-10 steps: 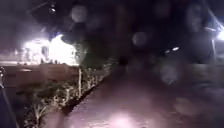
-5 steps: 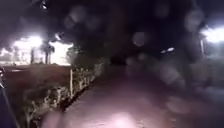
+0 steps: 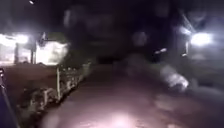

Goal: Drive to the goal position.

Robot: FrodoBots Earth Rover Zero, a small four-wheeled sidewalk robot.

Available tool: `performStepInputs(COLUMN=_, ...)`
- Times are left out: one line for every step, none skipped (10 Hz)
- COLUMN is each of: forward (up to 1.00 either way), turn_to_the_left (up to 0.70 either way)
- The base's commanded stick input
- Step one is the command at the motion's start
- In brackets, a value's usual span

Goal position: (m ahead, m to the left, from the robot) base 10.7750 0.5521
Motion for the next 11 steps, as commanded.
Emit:
performStepInputs(forward=0.10, turn_to_the_left=0.00)
performStepInputs(forward=0.30, turn_to_the_left=0.00)
performStepInputs(forward=0.30, turn_to_the_left=0.00)
performStepInputs(forward=0.30, turn_to_the_left=0.00)
performStepInputs(forward=0.30, turn_to_the_left=0.00)
performStepInputs(forward=0.30, turn_to_the_left=0.00)
performStepInputs(forward=0.30, turn_to_the_left=0.01)
performStepInputs(forward=0.30, turn_to_the_left=0.01)
performStepInputs(forward=0.30, turn_to_the_left=0.00)
performStepInputs(forward=0.30, turn_to_the_left=-0.12)
performStepInputs(forward=0.30, turn_to_the_left=-0.60)
